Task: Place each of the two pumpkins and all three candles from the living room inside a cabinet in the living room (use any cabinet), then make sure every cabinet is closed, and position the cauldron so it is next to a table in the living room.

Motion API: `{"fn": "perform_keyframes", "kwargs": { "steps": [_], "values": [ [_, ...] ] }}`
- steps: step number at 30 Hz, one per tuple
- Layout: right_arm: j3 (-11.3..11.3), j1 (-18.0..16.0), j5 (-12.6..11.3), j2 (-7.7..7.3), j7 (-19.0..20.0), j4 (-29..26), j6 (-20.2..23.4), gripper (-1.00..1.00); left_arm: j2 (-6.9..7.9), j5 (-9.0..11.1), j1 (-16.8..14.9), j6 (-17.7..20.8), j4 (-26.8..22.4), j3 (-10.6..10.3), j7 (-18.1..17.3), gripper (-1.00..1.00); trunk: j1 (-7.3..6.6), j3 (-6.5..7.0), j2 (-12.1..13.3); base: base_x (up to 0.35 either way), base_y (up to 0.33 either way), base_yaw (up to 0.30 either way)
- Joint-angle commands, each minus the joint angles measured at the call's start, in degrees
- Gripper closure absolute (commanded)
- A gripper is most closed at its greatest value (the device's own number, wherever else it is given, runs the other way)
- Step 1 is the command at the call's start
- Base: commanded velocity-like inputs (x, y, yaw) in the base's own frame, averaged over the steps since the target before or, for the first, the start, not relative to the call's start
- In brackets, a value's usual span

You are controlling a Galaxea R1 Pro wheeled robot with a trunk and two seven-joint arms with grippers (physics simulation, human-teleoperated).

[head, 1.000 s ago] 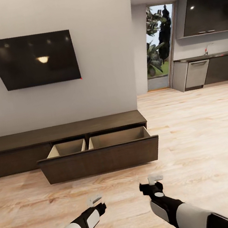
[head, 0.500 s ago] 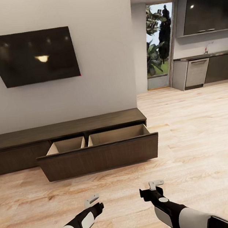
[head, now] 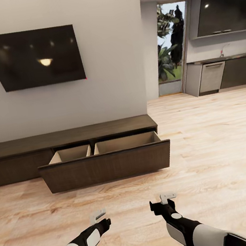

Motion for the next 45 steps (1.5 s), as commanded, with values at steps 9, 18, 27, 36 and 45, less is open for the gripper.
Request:
{"fn": "perform_keyframes", "kwargs": {
  "steps": [9, 18, 27, 36, 45],
  "values": [
    [0.51, 0.01, -0.46, 0.1, -0.3, 0.08, -0.55, -1.0, -0.17, 0.59, -0.02, 0.05, -0.05, -0.14, 0.15, -1.0, 1.58, -1.76, -2.87, 0.0, 0.0, 0.2],
    [0.36, 0.07, -0.46, 0.05, -0.3, 0.25, -0.55, -1.0, -0.23, 0.54, -0.02, 0.05, -0.05, -0.14, 0.15, -1.0, 1.79, -3.53, -2.98, 0.0, 0.0, 0.145],
    [0.33, 0.19, -0.46, 0.0, -0.3, 0.26, -0.62, -1.0, -0.65, 0.53, 2.17, 0.15, -0.05, -0.14, 0.04, -1.0, 1.79, -3.53, -2.98, 0.029, 0.0, 0.001],
    [0.4, 0.46, -0.46, 0.08, -0.3, 0.23, -0.71, -1.0, -0.65, 0.59, 2.35, 0.05, -0.05, -0.14, 0.06, -1.0, 1.79, -3.55, -2.98, 0.227, 0.0, -0.014],
    [0.42, 0.59, -0.53, 0.09, -0.3, 0.09, -1.71, -1.0, -0.65, 0.68, 2.36, -0.01, -0.05, -0.14, 0.02, -1.0, 1.79, -3.74, -2.98, 0.01, 0.0, -0.144]
  ]
}}
